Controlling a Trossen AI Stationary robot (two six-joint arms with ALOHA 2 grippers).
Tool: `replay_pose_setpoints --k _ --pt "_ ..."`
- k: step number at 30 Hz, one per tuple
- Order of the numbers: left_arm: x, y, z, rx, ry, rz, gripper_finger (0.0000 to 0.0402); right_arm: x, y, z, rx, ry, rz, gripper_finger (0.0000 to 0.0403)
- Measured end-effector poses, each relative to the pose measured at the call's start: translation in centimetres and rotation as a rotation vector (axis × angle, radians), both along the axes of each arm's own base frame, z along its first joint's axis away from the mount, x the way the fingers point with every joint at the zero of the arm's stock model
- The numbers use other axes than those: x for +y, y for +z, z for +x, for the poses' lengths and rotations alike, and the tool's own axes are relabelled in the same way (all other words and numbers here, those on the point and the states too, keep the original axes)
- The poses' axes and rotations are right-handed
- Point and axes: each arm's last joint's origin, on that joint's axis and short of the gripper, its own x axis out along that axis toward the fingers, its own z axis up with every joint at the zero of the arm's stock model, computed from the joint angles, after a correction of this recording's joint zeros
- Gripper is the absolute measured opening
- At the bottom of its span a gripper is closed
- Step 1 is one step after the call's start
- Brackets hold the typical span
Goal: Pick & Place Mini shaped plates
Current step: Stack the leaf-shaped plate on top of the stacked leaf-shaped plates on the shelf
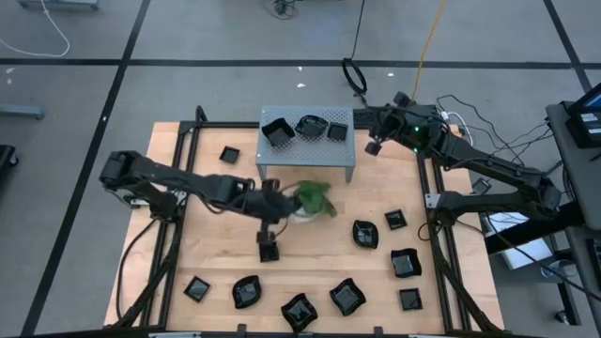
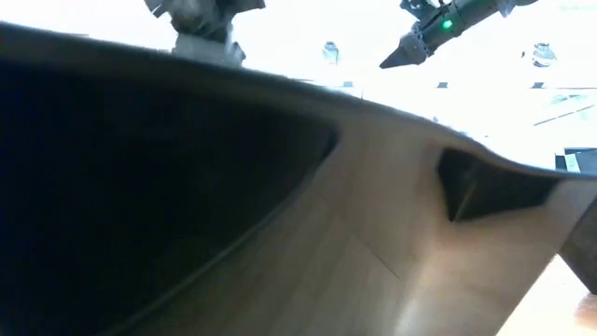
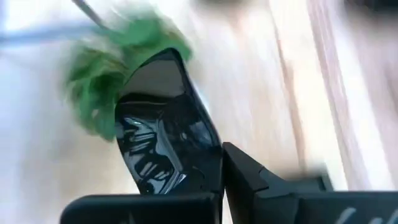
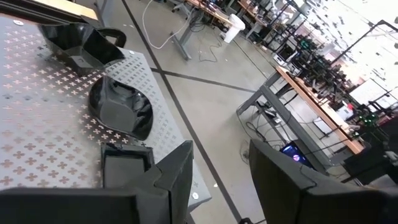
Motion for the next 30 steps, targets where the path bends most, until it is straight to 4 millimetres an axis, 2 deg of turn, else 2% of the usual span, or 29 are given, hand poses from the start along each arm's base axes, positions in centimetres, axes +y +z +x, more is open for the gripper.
replay_pose_setpoints --k 3,6,12,17,20,23,27,30 --pt "1.3 2.5 0.6 -0.082 0.091 0.037 0.0008 -0.4 0.0 -0.2 -0.003 -0.019 -0.001 0.0144" --pt "2.4 4.0 1.0 -0.127 0.125 0.064 0.0011 -0.8 0.0 -0.5 -0.005 -0.042 -0.001 0.0144" --pt "4.1 4.6 1.5 -0.165 0.159 0.103 0.0008 -1.4 0.0 -0.9 -0.004 -0.076 0.000 0.0144" --pt "6.9 5.7 2.4 -0.308 0.285 0.226 0.0008 -1.8 0.0 -1.3 -0.004 -0.101 0.000 0.0144" --pt "9.4 5.8 3.7 -0.399 0.361 0.287 0.0005 -2.0 0.0 -1.4 -0.004 -0.110 0.000 0.0144" --pt "11.8 4.7 5.6 -0.480 0.387 0.335 0.0011 -2.1 0.0 -1.5 -0.004 -0.116 0.000 0.0144" --pt "14.2 2.6 7.7 -0.418 0.387 0.420 0.0005 -2.2 0.0 -1.6 -0.001 -0.123 0.002 0.0144" --pt "15.5 2.5 8.8 -0.344 0.455 0.465 0.0007 -2.3 0.0 -1.6 -0.001 -0.127 0.002 0.0144"
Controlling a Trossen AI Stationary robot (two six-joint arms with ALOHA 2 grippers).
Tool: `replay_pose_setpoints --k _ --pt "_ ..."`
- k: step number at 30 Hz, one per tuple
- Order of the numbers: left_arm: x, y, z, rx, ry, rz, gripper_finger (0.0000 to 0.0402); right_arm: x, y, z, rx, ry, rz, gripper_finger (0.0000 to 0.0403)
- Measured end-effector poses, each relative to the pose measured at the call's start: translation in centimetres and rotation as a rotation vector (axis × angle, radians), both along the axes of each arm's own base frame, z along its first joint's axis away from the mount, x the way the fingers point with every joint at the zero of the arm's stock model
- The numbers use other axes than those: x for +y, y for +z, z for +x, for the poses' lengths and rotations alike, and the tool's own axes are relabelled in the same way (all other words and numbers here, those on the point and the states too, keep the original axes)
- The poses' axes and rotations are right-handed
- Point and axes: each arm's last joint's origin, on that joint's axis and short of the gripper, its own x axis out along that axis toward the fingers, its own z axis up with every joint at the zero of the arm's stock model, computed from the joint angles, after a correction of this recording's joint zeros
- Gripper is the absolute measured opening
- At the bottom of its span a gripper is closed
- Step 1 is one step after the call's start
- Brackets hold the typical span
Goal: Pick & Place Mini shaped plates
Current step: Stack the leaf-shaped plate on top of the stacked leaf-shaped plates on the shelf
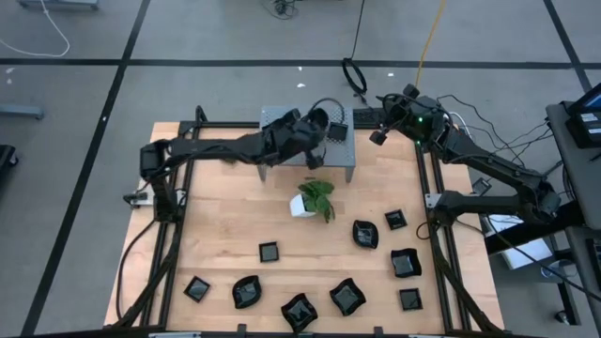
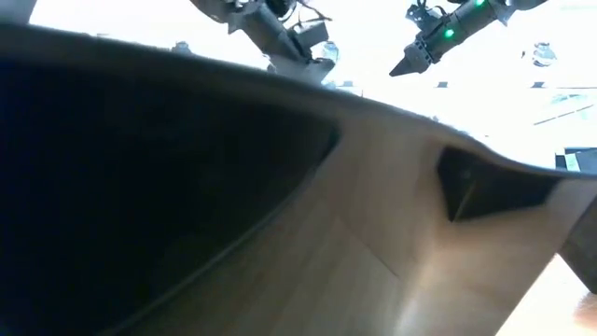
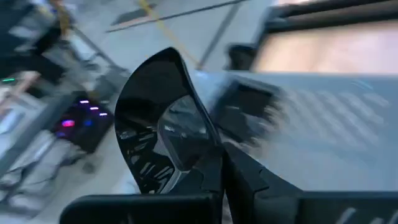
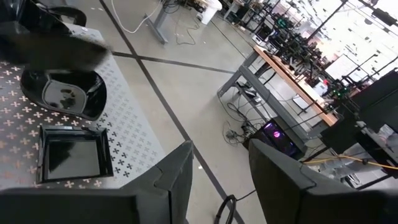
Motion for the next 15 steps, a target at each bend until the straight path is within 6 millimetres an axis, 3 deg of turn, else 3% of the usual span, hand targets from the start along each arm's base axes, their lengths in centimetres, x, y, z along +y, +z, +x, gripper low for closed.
replay_pose_setpoints --k 8,15 --pt "1.3 0.5 2.2 0.144 0.014 0.036 0.0005 0.0 0.0 0.0 0.000 -0.003 0.000 0.0144" --pt "1.5 1.0 2.0 0.171 0.064 0.024 0.0018 -0.1 0.0 -0.1 -0.001 -0.007 0.000 0.0144"
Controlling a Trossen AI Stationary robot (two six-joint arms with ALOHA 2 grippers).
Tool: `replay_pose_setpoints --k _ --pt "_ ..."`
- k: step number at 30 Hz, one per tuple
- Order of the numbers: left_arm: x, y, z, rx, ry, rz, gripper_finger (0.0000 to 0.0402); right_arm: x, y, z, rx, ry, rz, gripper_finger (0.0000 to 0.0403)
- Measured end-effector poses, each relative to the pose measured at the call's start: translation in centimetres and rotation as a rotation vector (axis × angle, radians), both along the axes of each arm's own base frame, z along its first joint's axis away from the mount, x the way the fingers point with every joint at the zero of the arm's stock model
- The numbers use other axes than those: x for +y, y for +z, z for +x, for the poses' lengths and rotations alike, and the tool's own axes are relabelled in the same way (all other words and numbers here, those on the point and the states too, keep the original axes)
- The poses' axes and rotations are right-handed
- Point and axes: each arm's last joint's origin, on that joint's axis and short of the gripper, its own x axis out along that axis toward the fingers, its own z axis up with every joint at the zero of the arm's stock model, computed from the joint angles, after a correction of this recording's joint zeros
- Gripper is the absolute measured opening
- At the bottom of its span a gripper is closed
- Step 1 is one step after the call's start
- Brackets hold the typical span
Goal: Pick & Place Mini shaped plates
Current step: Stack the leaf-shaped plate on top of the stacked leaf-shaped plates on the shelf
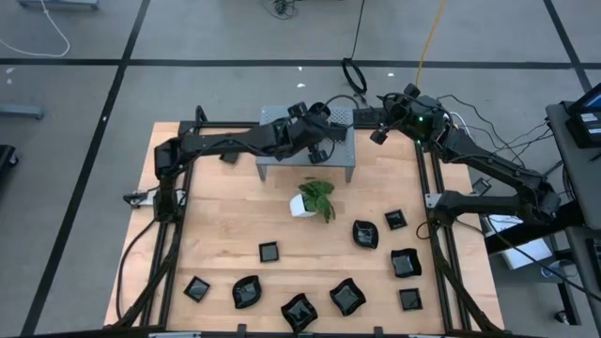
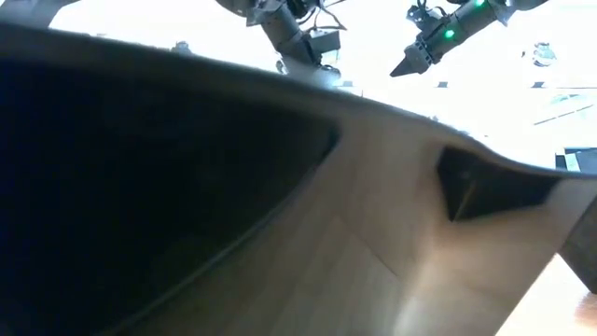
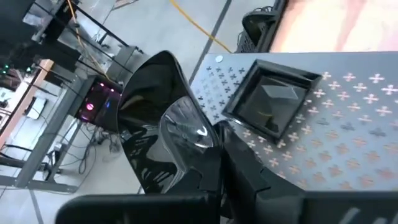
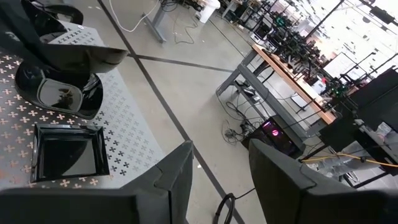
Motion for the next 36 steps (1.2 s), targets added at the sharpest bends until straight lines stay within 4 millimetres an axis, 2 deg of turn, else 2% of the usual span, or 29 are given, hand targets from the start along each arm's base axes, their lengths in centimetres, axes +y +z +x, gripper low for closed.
replay_pose_setpoints --k 5,11,19,32,36 --pt "0.0 -0.5 -0.3 0.021 0.015 -0.049 0.0005 0.0 0.0 0.0 0.000 0.001 0.000 0.0144" --pt "-0.1 -0.6 -0.4 0.025 0.029 -0.068 0.0023 0.0 0.0 0.0 0.000 0.001 0.000 0.0144" --pt "-0.1 -0.8 -0.6 0.057 0.022 -0.070 0.0023 0.0 0.0 0.0 -0.006 0.000 0.005 0.0144" --pt "-0.1 -0.8 -0.6 0.057 0.024 -0.062 0.0138 0.0 0.0 0.0 -0.006 0.000 0.005 0.0144" --pt "-0.7 0.4 -0.2 0.025 0.010 -0.052 0.0158 0.0 0.0 0.0 -0.006 0.000 0.005 0.0144"
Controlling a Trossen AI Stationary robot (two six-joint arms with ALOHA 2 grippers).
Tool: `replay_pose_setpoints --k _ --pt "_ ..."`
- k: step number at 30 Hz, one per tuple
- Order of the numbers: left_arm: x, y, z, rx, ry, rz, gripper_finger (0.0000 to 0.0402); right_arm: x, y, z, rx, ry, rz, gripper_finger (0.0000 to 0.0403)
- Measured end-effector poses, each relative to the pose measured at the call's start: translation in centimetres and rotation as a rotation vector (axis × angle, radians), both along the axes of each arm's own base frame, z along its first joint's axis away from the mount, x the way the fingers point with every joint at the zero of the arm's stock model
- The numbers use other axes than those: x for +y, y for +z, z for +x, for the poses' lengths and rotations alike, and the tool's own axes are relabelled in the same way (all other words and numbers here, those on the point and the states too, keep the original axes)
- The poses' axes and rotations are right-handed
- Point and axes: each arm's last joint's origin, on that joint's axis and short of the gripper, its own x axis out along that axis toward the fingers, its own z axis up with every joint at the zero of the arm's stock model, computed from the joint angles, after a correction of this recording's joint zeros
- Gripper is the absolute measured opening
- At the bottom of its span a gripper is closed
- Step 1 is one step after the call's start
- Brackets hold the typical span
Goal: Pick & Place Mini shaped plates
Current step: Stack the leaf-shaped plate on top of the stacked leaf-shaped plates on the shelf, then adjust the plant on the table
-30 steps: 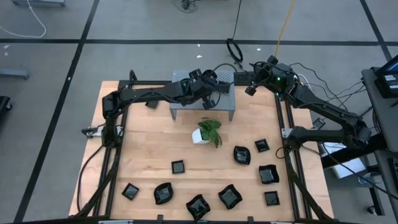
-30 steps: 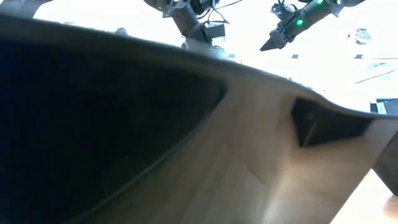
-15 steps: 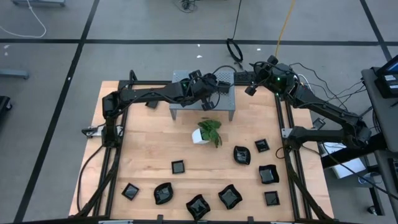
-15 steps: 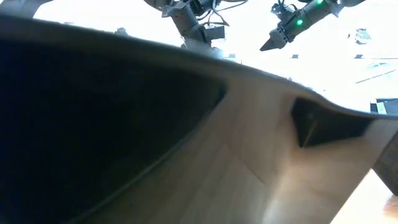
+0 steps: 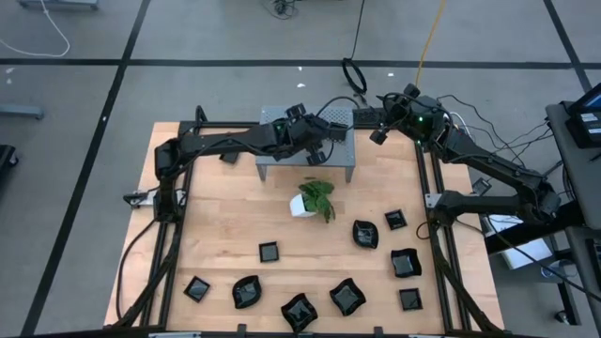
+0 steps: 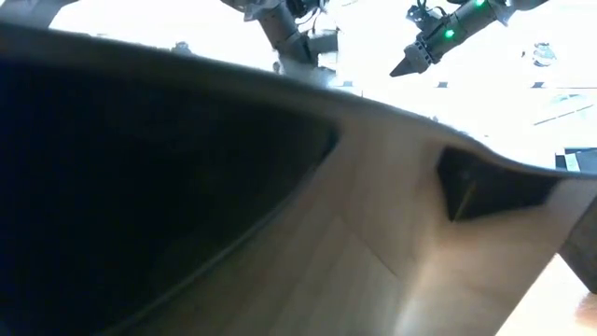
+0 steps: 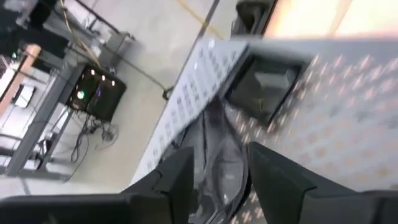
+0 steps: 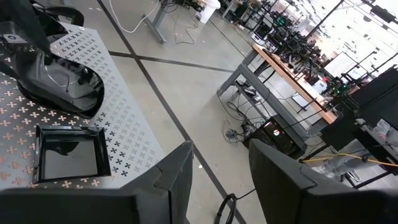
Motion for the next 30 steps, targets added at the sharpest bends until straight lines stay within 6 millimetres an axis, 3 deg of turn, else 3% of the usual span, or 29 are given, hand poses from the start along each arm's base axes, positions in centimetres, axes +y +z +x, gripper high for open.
replay_pose_setpoints --k 9,17,20,23,30 --pt "-2.2 4.1 0.4 -0.069 -0.051 0.012 0.0157 0.0 0.0 0.0 0.000 0.000 0.000 0.0144" --pt "-0.9 1.6 -0.1 -0.032 -0.036 -0.115 0.0134 0.0 0.0 0.0 0.005 0.001 0.002 0.0144" --pt "-1.3 0.9 -0.4 0.010 -0.074 -0.201 0.0132 0.0 -0.2 0.0 0.023 0.001 0.012 0.0144" --pt "-2.5 0.8 -0.8 0.040 -0.148 -0.337 0.0132 0.1 -0.4 -0.1 0.040 0.002 0.023 0.0144" --pt "-7.5 0.7 -1.7 0.141 -0.351 -0.628 0.0131 0.1 -0.5 -0.1 0.047 0.002 0.028 0.0144"
